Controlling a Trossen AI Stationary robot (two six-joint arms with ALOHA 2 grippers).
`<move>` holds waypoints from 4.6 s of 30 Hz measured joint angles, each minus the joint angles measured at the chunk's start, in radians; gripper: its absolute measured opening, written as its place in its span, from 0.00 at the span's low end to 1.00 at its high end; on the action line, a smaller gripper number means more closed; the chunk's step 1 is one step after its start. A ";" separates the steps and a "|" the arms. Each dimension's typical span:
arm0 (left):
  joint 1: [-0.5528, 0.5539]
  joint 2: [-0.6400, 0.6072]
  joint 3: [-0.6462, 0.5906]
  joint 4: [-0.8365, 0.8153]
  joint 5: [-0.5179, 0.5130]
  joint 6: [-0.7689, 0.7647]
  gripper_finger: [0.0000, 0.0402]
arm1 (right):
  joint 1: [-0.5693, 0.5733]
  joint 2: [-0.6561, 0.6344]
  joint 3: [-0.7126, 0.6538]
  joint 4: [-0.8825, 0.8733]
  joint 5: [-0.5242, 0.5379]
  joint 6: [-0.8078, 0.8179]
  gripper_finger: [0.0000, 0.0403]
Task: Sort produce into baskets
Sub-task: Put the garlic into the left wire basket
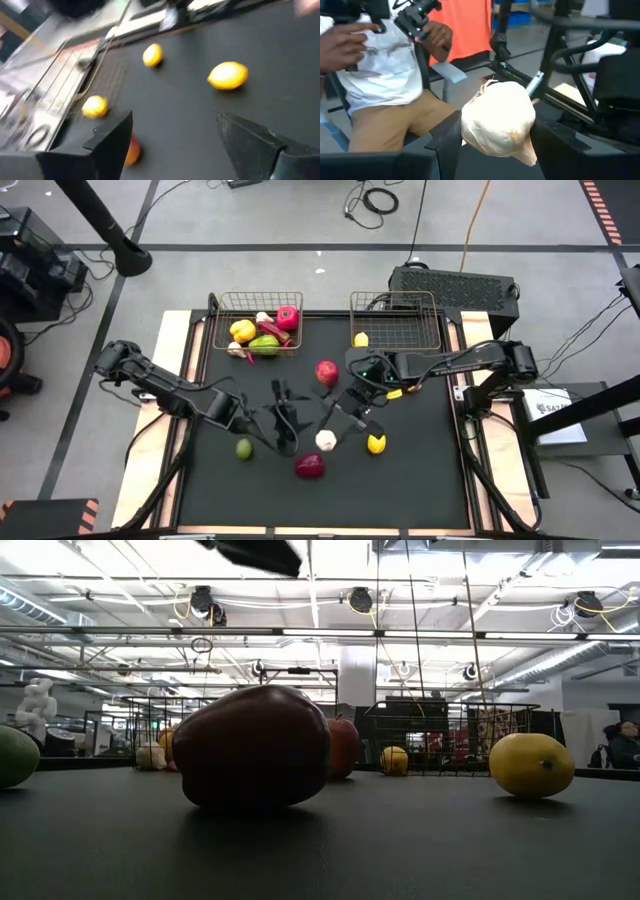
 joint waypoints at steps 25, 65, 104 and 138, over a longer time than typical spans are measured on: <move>0.021 0.000 0.000 0.218 0.256 0.135 0.73 | 0.010 0.016 0.000 0.032 -0.005 -0.067 0.52; 0.015 0.001 0.000 0.235 0.302 0.055 0.53 | 0.013 0.015 0.000 0.003 -0.003 -0.097 0.52; 0.014 0.001 0.000 0.226 0.265 0.082 0.31 | 0.012 0.015 0.000 0.025 0.062 -0.093 0.52; 0.015 0.001 0.000 0.219 0.247 0.078 0.31 | 0.011 0.015 0.000 0.019 0.132 -0.092 0.52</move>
